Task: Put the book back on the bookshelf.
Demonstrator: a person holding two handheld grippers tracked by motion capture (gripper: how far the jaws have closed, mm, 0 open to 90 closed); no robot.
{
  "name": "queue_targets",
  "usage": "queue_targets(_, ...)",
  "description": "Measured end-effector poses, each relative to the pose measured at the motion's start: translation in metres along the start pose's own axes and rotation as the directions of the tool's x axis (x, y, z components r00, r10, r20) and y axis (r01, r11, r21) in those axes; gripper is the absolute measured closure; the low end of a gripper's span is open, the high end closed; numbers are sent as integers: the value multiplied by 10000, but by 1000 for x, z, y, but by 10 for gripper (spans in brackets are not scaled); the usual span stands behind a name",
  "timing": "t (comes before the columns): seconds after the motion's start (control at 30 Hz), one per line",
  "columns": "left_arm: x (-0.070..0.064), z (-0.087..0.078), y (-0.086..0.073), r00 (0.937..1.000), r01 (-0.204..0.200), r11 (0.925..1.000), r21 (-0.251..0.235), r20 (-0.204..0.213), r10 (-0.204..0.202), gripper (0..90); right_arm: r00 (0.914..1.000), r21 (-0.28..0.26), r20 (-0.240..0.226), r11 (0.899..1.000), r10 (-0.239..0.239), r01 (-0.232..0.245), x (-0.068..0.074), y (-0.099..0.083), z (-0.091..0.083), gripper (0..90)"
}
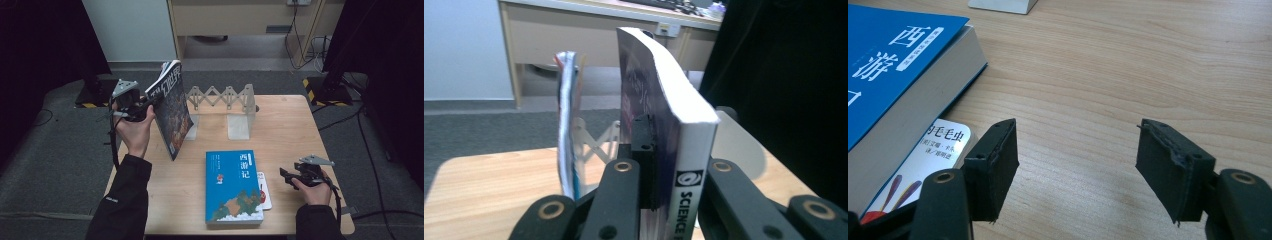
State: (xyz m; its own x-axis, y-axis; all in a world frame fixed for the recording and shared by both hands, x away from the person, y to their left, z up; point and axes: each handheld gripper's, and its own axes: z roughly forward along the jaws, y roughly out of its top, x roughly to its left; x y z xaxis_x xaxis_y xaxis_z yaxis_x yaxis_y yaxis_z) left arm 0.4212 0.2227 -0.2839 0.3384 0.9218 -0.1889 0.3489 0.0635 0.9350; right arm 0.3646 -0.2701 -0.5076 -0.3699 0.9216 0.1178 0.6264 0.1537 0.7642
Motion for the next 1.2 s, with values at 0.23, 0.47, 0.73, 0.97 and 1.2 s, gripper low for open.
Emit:
queue_targets(0.23, 1, 23, 0, 9970, -262, 9996, -126, -735, 252, 817, 10000, -27, 43, 10000, -13, 13, -2, 0, 0, 329)
queue_targets(0.47, -4, 45, -4, 9890, -697, 9976, -11, -1311, 689, 817, 9999, -3, 39, 9999, -107, 107, -3, 0, 2, 328)
queue_targets(0.73, -7, 65, -18, 9879, -673, 9973, 285, -1378, 707, 817, 9999, -25, 39, 9999, -136, 136, -4, 1, 2, 328)
queue_targets(0.97, -13, 71, -24, 9760, -1140, 9929, 338, -1829, 1182, 816, 9999, -13, 29, 9999, -106, 106, -3, 1, 2, 328)
queue_targets(1.2, -12, 68, -24, 9757, -1172, 9922, 429, -1811, 1231, 816, 9998, 4, 4, 9998, -189, 189, -3, 1, 2, 328)
